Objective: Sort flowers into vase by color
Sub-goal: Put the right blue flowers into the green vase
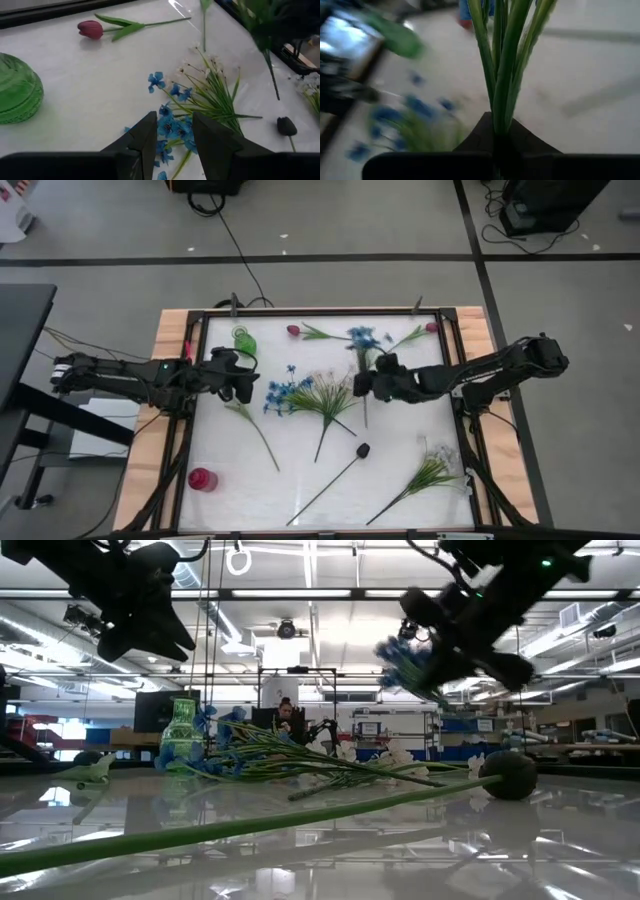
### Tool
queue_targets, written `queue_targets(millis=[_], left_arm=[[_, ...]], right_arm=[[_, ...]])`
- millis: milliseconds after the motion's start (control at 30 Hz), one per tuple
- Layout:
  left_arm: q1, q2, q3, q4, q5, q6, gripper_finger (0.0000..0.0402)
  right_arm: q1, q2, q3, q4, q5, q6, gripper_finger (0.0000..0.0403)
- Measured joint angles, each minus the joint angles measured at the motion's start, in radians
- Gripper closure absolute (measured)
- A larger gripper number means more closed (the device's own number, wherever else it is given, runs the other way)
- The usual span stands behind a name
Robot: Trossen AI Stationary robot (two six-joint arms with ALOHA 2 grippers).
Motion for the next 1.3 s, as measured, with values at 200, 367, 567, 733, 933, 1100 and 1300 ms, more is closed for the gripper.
queue_targets(millis=[200,367,567,733,933,1100,1300], left_arm=[[0.004,0.0,0.0,-0.028,0.001,-0.105,0.0272],[0.004,-0.001,0.0,-0.026,0.0,-0.118,0.0272],[0.01,-0.01,0.0,-0.008,-0.014,-0.096,0.0272],[0.043,-0.023,0.016,-0.016,-0.027,-0.037,0.0271],[0.066,-0.032,0.11,-0.027,-0.055,0.136,0.0271],[0.066,-0.034,0.212,-0.028,-0.082,0.336,0.0271],[0.066,-0.034,0.286,0.03,-0.085,0.506,0.0271]], right_arm=[[-0.093,0.007,0.001,0.451,-0.089,-0.402,0.0386],[-0.173,0.008,0.002,0.706,-0.277,-0.672,0.0386],[-0.253,0.049,0.047,0.799,-0.525,-0.787,0.0387],[-0.272,0.194,0.229,0.792,-0.694,-0.91,0.0373],[-0.298,0.372,0.473,0.785,-0.815,-1.0,0.038],[-0.32,0.484,0.64,0.791,-0.937,-1.015,0.0378],[-0.346,0.6,0.817,0.787,-1.05,-0.998,0.0378]])
